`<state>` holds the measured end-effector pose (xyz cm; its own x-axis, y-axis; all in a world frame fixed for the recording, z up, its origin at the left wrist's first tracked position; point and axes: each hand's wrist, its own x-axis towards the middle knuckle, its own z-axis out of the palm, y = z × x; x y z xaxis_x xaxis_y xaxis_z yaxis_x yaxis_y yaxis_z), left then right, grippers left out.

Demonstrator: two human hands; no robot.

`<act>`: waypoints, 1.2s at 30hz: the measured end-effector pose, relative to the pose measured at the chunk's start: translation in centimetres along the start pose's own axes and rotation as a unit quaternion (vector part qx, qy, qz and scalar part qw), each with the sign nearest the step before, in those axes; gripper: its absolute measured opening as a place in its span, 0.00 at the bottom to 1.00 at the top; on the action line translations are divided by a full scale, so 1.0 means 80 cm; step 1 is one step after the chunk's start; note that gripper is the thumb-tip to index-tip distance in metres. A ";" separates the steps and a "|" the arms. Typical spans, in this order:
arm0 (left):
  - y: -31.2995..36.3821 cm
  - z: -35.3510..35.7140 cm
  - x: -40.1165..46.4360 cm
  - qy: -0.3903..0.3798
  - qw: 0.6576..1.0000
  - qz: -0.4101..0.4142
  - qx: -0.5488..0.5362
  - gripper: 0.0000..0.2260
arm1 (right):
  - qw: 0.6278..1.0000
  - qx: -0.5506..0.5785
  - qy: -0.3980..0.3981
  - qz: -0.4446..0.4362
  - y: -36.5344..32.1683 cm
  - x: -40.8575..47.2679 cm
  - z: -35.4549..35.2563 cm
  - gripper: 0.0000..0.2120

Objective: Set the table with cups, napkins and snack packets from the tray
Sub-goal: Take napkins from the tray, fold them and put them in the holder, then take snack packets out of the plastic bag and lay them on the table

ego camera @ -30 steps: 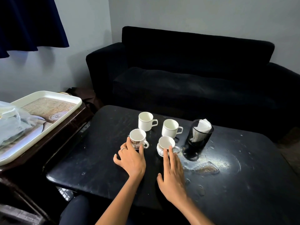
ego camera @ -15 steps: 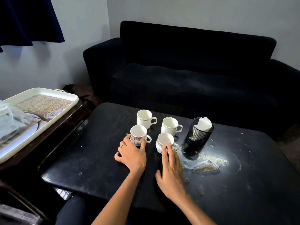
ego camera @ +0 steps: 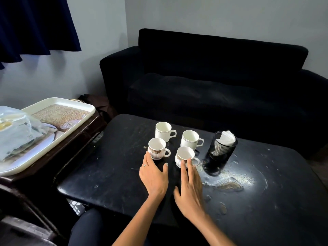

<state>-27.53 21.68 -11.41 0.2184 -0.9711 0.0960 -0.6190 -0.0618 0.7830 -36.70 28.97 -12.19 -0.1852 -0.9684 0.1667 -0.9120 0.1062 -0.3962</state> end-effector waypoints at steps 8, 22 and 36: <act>-0.002 -0.034 -0.044 -0.026 0.996 0.075 -0.049 0.32 | 0.999 0.019 0.026 -0.044 -0.029 -0.006 -0.018 0.35; -0.013 -0.199 -0.006 0.094 0.980 0.174 -0.026 0.26 | 0.968 0.108 0.066 -0.216 -0.187 0.015 -0.049 0.25; -0.074 -0.403 0.149 0.217 0.969 0.115 0.043 0.27 | 0.918 0.104 0.059 -0.378 -0.444 0.120 -0.012 0.23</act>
<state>3.09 17.94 4.90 0.3518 -0.7750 0.5251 -0.7458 0.1070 0.6575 -6.42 16.08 4.37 0.4226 -0.7147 0.5573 -0.7093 -0.6436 -0.2875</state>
